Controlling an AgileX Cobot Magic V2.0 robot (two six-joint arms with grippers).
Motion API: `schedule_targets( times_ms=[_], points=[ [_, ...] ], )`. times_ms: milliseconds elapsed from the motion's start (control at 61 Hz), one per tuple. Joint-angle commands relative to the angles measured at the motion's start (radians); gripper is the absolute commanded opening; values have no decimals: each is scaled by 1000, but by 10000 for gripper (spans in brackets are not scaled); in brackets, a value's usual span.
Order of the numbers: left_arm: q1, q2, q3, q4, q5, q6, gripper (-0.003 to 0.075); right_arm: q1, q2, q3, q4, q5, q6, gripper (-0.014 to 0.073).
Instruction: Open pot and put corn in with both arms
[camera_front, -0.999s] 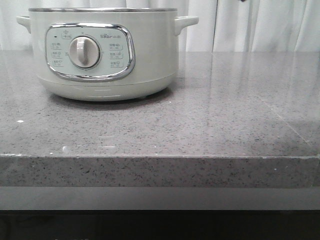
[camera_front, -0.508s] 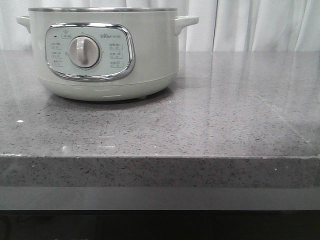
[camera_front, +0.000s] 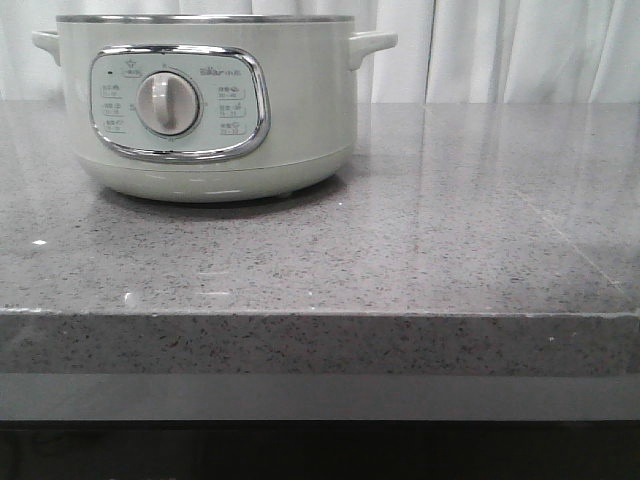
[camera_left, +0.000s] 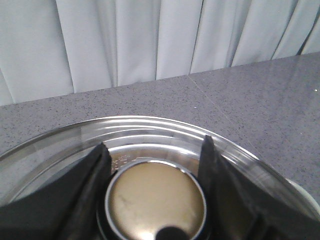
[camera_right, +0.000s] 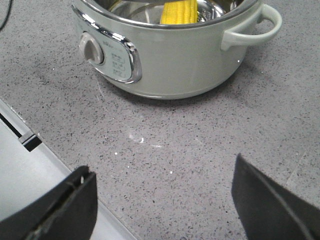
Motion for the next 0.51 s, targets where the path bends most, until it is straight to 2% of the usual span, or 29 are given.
schedule_targets(
  times_ms=[0, 491],
  points=[
    [-4, -20, -60, -5, -172, -5, 188, -5, -18, -25, 8, -71, -10, 574],
    [-4, 32, -60, -35, -207, -5, 188, -5, -18, -25, 8, -71, -10, 574]
  ],
)
